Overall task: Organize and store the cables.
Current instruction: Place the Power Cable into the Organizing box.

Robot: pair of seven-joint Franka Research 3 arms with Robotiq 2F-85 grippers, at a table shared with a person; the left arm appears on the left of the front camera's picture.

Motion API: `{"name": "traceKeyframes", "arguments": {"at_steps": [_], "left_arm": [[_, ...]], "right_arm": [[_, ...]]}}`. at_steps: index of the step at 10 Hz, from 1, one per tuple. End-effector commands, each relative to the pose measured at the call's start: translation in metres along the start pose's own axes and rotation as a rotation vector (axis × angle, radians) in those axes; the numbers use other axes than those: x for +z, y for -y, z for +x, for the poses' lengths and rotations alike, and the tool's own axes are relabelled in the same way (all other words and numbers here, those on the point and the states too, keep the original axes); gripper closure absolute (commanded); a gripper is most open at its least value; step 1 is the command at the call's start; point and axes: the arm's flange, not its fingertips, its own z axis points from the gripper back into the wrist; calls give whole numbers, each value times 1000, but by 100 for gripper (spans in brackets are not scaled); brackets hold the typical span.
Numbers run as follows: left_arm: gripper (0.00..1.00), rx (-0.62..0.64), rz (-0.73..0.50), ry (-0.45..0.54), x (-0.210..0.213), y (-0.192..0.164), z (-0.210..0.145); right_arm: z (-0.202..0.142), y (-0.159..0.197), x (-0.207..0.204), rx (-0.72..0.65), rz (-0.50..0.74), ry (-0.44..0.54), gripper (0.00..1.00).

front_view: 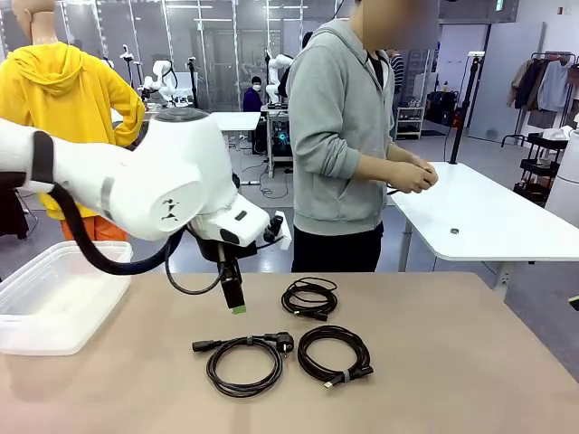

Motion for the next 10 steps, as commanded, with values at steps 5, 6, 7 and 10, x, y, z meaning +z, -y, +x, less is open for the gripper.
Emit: {"name": "traceKeyframes", "arguments": {"at_steps": [5, 6, 7, 10], "left_arm": [[0, -161, -67, -58, -55, -32, 16], [0, -159, -99, -71, -65, -37, 14], [0, -162, -123, -69, -75, -38, 12], [0, -150, -145, -76, -102, -47, 7]], "right_arm": [[0, 3, -2, 3, -8, 9, 0], [0, 3, -2, 3, -8, 9, 0], [0, 3, -2, 3, -8, 9, 0], [0, 3, -2, 3, -8, 9, 0]]}}
